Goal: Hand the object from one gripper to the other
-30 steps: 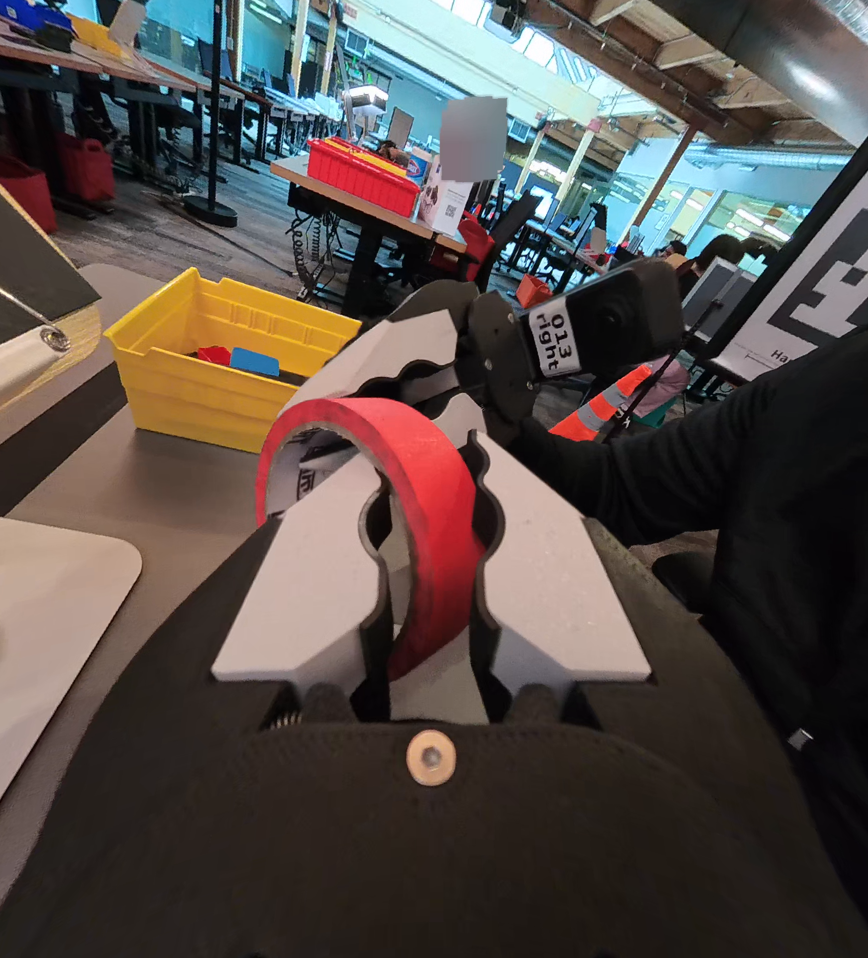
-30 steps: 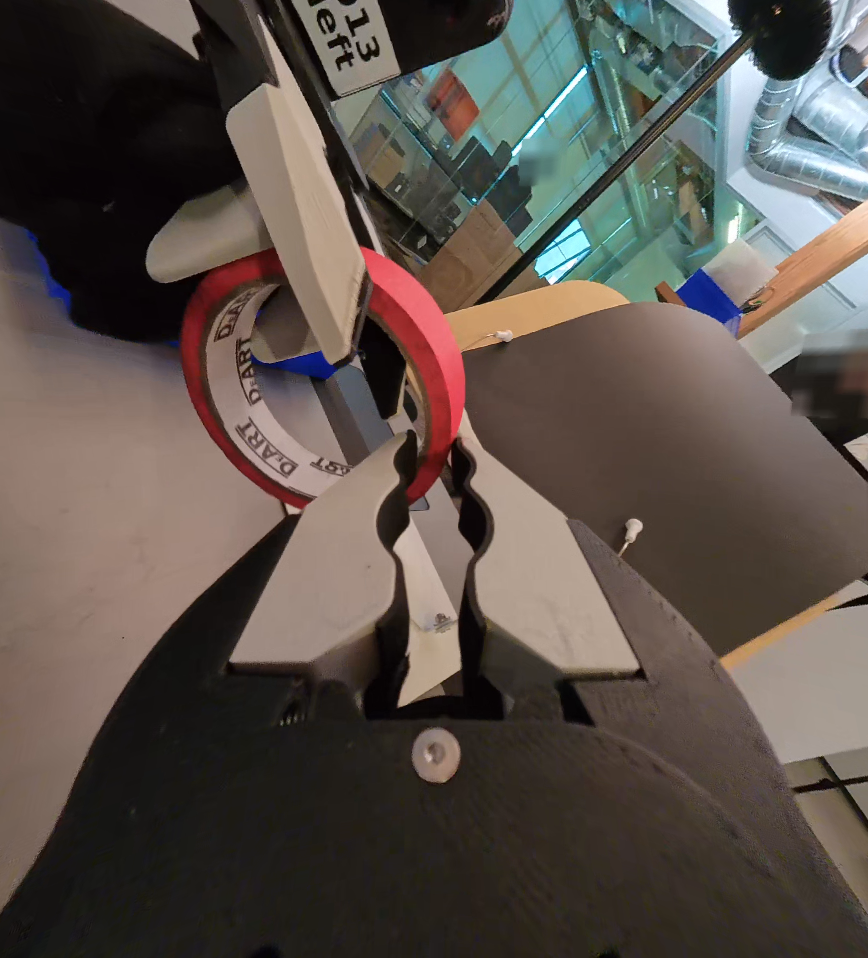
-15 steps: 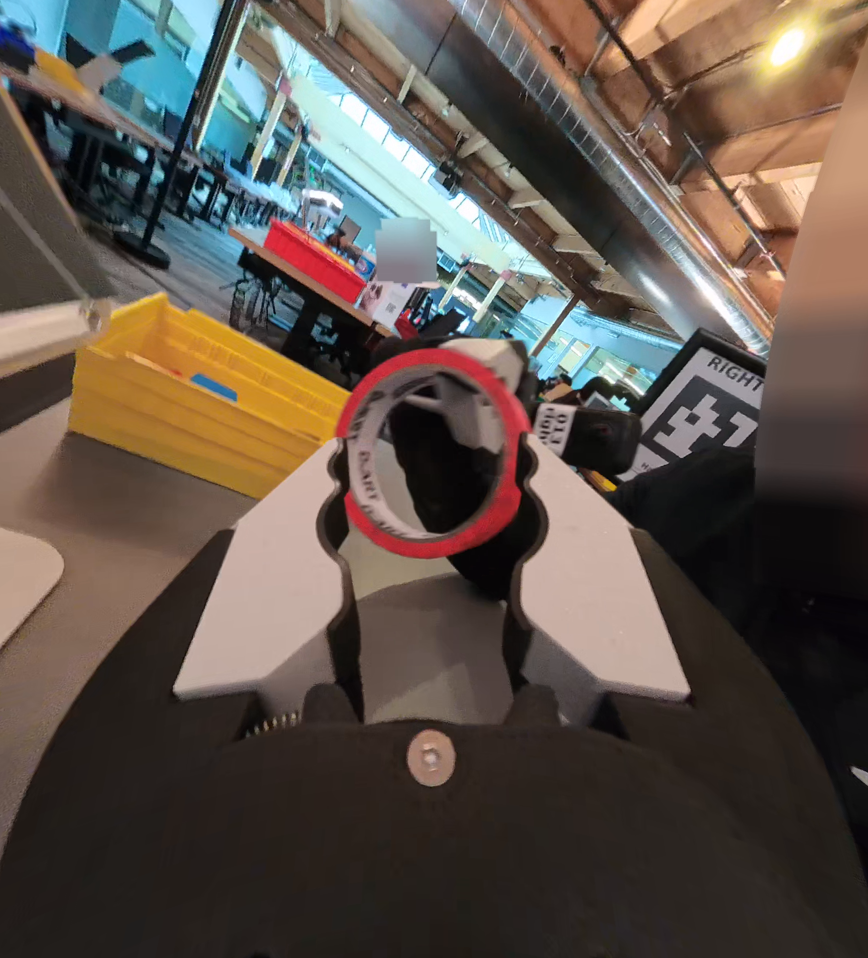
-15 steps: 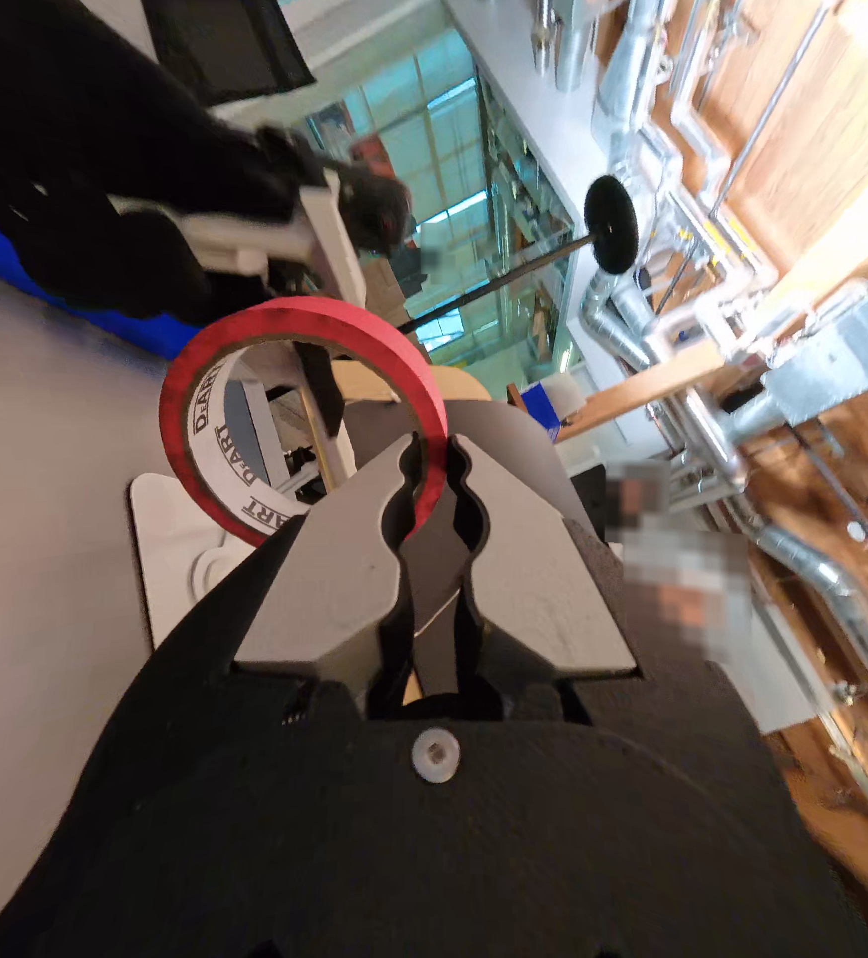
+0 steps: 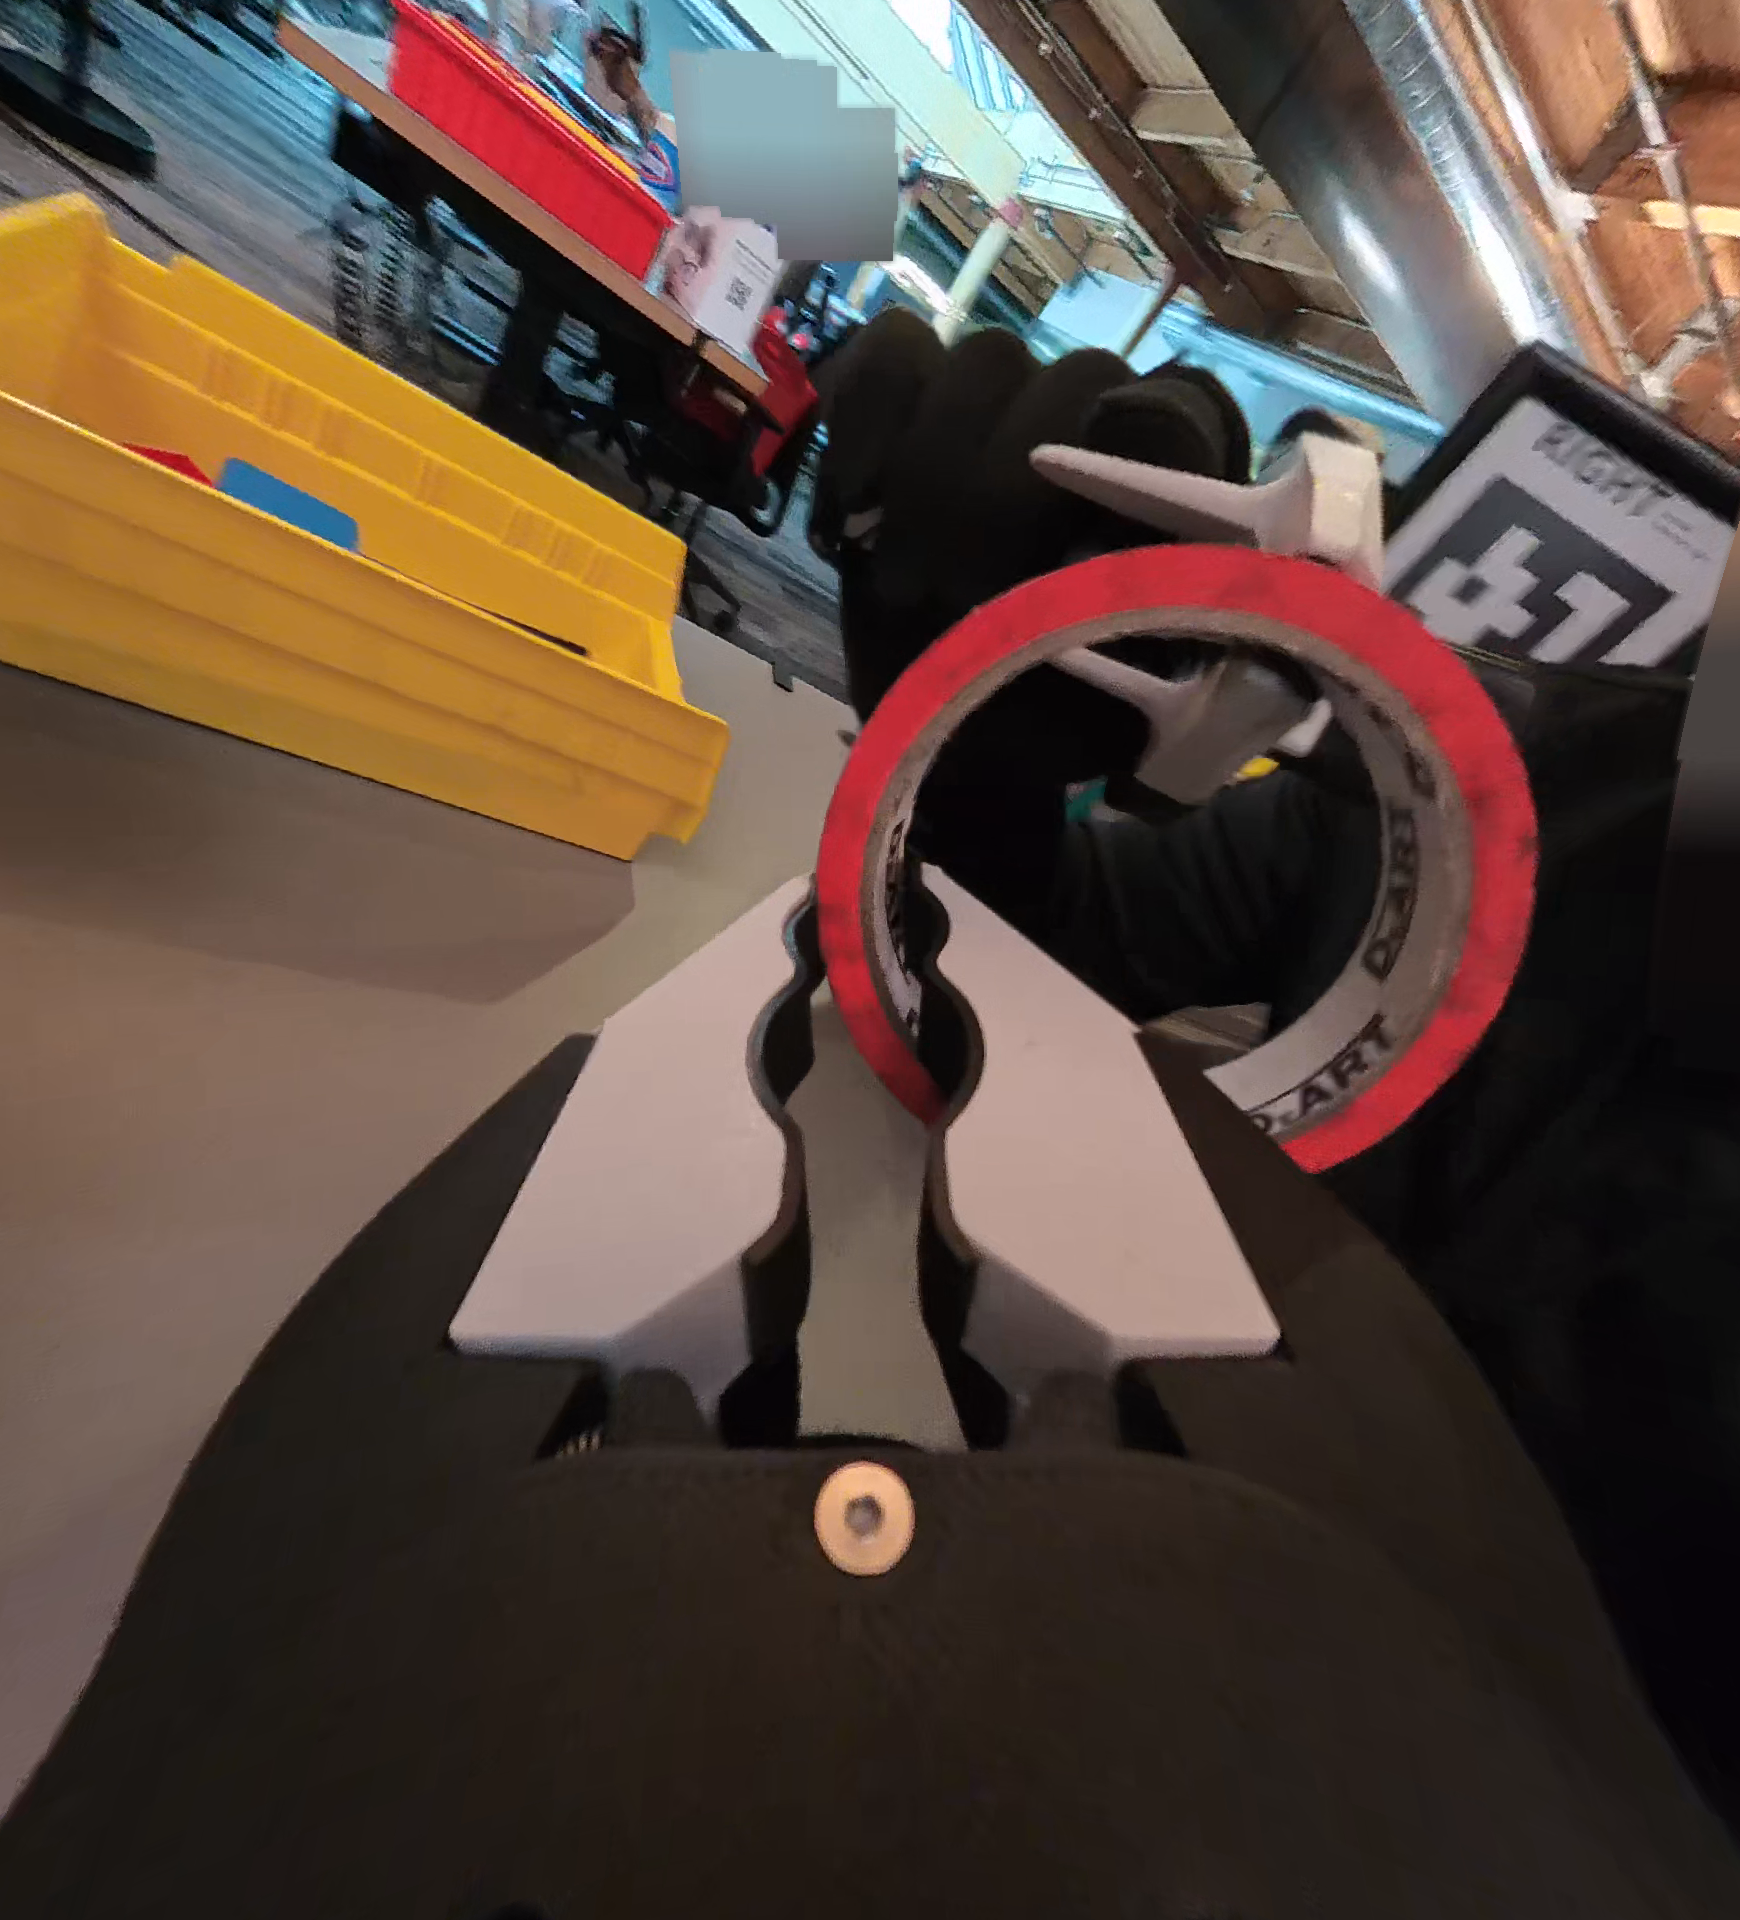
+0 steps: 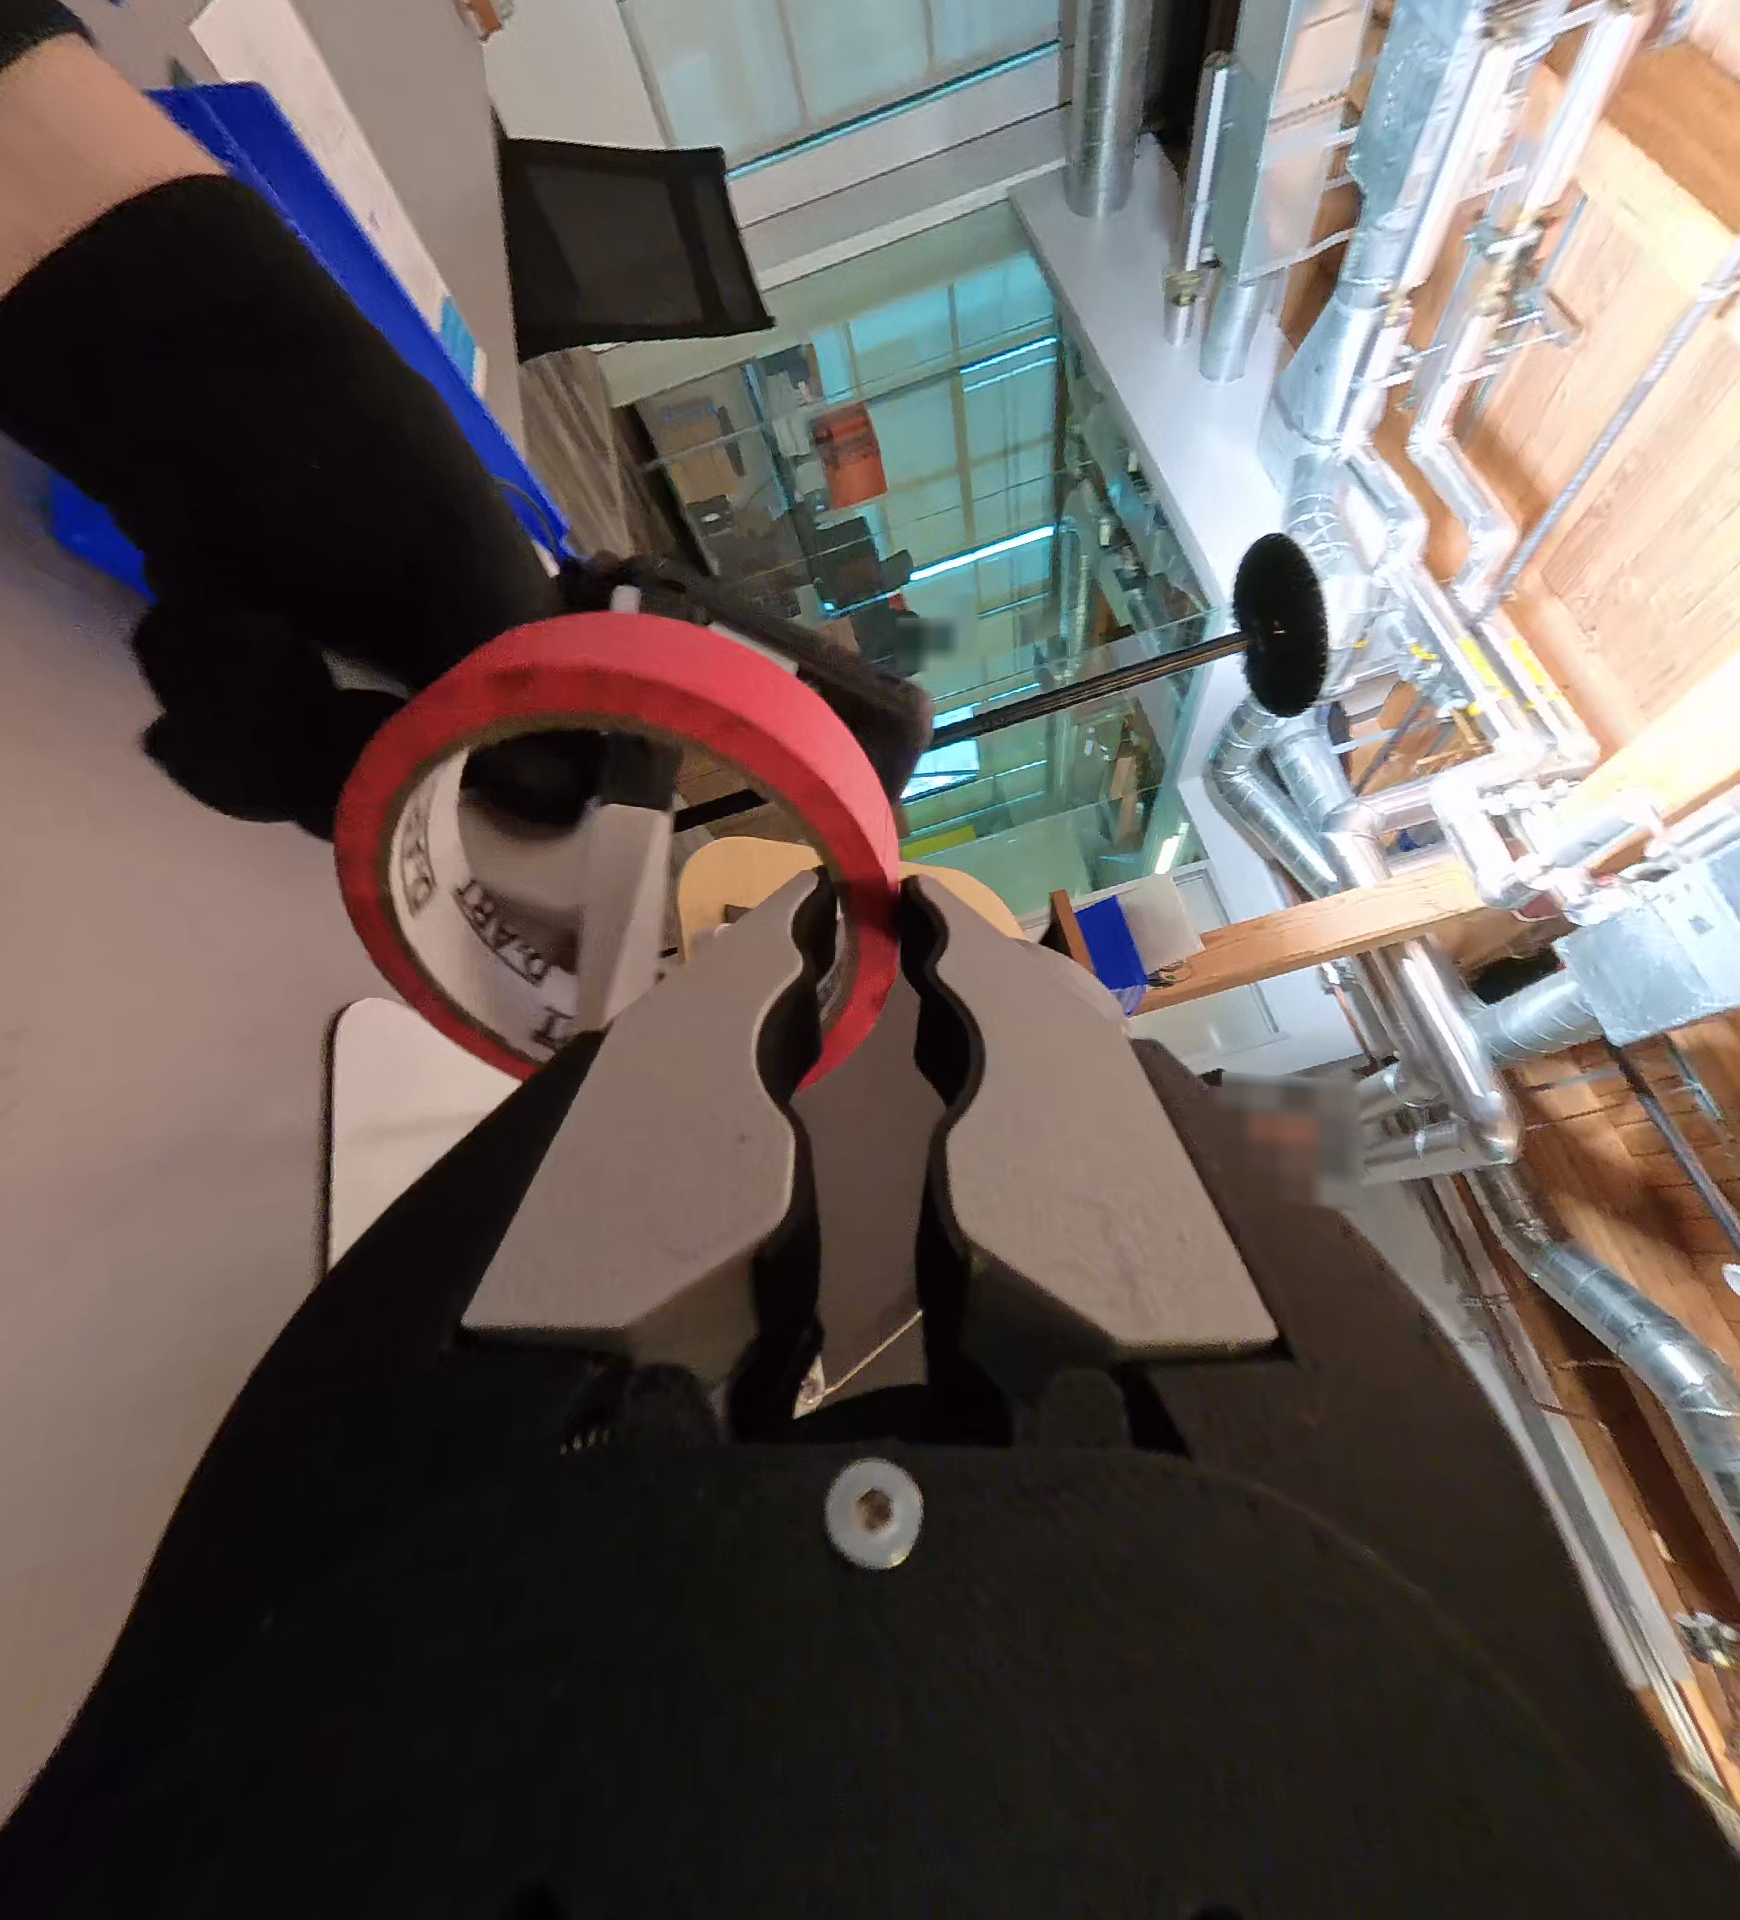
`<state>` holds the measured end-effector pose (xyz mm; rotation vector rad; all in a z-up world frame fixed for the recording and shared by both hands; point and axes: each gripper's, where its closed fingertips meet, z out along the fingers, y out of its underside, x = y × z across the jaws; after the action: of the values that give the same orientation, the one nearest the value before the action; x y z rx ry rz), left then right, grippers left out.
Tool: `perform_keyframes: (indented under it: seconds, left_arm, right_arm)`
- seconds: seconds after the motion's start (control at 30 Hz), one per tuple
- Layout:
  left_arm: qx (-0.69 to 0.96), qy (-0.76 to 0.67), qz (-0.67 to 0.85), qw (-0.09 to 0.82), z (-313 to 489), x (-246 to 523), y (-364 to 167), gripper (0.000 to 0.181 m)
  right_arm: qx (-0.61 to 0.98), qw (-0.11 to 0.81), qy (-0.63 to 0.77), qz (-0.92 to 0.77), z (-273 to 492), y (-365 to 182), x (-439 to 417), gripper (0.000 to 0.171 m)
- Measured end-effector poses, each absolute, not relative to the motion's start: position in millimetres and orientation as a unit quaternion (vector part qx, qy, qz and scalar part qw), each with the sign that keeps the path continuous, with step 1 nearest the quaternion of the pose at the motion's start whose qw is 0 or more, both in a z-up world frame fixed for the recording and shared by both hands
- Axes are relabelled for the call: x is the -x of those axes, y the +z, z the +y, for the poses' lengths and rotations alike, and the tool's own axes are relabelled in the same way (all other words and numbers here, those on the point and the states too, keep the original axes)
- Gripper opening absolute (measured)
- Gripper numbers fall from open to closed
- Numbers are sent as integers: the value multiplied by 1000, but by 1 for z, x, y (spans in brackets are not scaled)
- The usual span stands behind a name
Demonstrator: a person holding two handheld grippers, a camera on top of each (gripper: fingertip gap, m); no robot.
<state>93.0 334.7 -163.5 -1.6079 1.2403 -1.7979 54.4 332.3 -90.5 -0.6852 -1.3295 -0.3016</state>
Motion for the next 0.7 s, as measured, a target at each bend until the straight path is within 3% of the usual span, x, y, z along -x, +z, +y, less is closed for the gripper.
perform_keyframes:
  seconds: [0.17, 0.37, 0.5, 0.6, 0.7]
  left_arm:
    - [607, -565, 452, 329, 363, -83, -156, 8]
    - [593, -440, 468, 486, 383, -64, -126, 8]
    - [538, -326, 489, 604, 386, -50, -99, 8]
    - [501, -254, 508, 653, 379, -48, -86, 8]
    - [482, -206, 534, 664, 372, -54, -86, 8]
  right_arm:
    - [349, 715, -85, -600, 337, -91, -60, 44]
    - [481, 648, 101, -582, 356, -112, -79, 47]
    - [519, 561, 313, -564, 339, -125, -83, 49]
    - [493, 515, 436, -550, 318, -122, -80, 52]
    - [459, 498, 459, -575, 300, -126, -68, 51]
